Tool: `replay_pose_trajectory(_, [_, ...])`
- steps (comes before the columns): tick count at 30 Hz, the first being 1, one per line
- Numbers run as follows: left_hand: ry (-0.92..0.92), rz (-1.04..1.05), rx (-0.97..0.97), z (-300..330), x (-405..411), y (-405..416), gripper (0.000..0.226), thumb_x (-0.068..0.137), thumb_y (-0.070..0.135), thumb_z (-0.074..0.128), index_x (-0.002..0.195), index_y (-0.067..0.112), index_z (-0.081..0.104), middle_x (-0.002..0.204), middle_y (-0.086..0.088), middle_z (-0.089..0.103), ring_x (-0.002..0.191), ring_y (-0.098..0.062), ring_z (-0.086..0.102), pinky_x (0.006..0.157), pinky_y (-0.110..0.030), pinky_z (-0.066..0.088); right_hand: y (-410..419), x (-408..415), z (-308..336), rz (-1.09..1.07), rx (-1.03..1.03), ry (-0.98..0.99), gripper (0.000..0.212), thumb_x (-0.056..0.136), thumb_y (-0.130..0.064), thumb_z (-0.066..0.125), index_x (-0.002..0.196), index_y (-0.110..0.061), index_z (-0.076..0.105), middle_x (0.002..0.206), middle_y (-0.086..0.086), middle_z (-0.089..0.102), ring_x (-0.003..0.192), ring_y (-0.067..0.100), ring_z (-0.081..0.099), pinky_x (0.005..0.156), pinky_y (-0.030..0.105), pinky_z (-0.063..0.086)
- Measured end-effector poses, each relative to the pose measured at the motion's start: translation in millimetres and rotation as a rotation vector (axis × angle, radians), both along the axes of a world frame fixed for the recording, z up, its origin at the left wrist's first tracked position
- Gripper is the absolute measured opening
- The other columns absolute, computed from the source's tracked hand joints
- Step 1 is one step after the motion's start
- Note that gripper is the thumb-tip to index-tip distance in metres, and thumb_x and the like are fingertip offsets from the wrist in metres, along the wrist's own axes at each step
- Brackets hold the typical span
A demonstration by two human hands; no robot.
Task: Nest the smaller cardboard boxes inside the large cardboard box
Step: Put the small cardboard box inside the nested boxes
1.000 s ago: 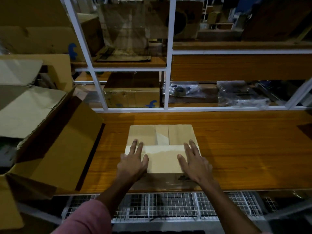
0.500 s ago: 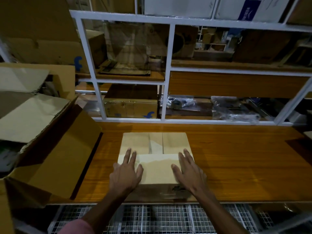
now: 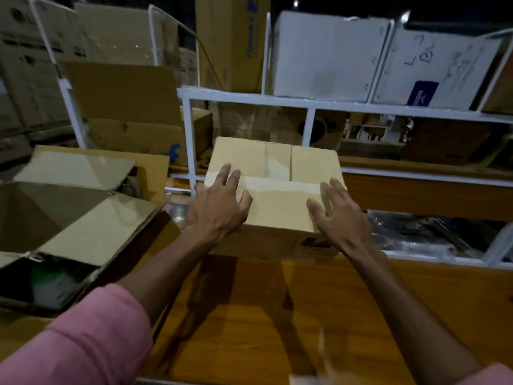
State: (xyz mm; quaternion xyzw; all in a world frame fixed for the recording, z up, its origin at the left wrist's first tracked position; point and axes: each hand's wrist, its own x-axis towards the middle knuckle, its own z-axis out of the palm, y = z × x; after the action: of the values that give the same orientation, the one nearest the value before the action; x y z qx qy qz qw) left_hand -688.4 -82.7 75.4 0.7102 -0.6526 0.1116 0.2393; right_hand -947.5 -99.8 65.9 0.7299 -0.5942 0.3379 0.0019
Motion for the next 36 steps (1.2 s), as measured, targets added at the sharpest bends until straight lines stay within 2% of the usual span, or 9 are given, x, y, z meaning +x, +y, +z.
replay_pose_trajectory(4, [0.013,0.002,-0.062,36.1,35.9,3.6,0.074,0.089,0.065,0.020,0.155,0.033,0.028,0.169,0.009,0.016,0.132,-0.045,0.047,0.100,-0.057,0.045,0.0,28.7,34.3,0.034,-0.054,-0.008,0.065,0.102,-0.057,0.045,0.157,-0.023,0.036,0.169,0.001,0.024,0.144,0.034,0.041,0.106,0.058,0.040])
replay_pose_trajectory(9, [-0.017,0.049,-0.098,71.6,96.5,27.6,0.063,0.095,0.058,0.032,0.153,0.034,0.033,0.167,0.011,0.021,0.128,-0.047,0.048,0.095,-0.054,0.046,10.1,88.3,56.2,0.098,-0.100,-0.013,0.066,0.101,-0.060,0.042,0.155,-0.023,0.040,0.167,0.002,0.029,0.146,0.032,0.039,0.108,0.056,0.039])
replay_pose_trajectory(14, [0.004,0.085,-0.135,95.1,185.0,58.2,0.068,0.090,0.060,0.030,0.152,0.033,0.037,0.165,0.009,0.028,0.129,-0.044,0.050,0.100,-0.055,0.044,25.0,177.6,82.1,0.156,-0.130,-0.030,0.074,0.093,-0.067,0.035,0.153,-0.024,0.044,0.165,0.001,0.033,0.148,0.030,0.037,0.114,0.057,0.036])
replay_pose_trajectory(19, [-0.009,0.130,-0.168,112.6,294.6,88.5,0.067,0.090,0.060,0.031,0.151,0.034,0.039,0.164,0.009,0.031,0.132,-0.042,0.049,0.101,-0.057,0.045,41.6,284.7,101.3,0.195,-0.162,-0.012,0.063,0.099,-0.059,0.044,0.150,-0.023,0.048,0.164,0.002,0.035,0.146,0.030,0.040,0.112,0.054,0.036])
replay_pose_trajectory(27, [0.018,0.218,-0.106,104.4,428.4,124.8,0.067,0.089,0.059,0.034,0.152,0.036,0.039,0.164,0.011,0.031,0.135,-0.038,0.048,0.101,-0.056,0.044,58.7,426.9,95.9,0.270,-0.125,0.006,0.055,0.102,-0.052,0.047,0.147,-0.021,0.052,0.162,0.004,0.039,0.145,0.031,0.042,0.110,0.055,0.038])
replay_pose_trajectory(31, [0.063,0.237,-0.081,96.9,471.9,126.3,0.069,0.088,0.060,0.033,0.152,0.036,0.038,0.164,0.010,0.032,0.135,-0.038,0.047,0.100,-0.057,0.043,55.0,471.0,92.4,0.330,-0.112,0.009,0.065,0.096,-0.061,0.039,0.143,-0.019,0.053,0.156,0.005,0.048,0.133,0.032,0.053,0.101,0.058,0.049])
replay_pose_trajectory(36, [0.097,0.245,-0.033,80.2,506.2,117.9,0.070,0.087,0.059,0.034,0.152,0.034,0.040,0.163,0.009,0.035,0.136,-0.036,0.048,0.101,-0.056,0.044,37.9,505.9,81.6,0.372,-0.097,0.044,0.060,0.097,-0.058,0.042,0.139,-0.017,0.056,0.148,0.006,0.056,0.125,0.031,0.058,0.096,0.056,0.052])
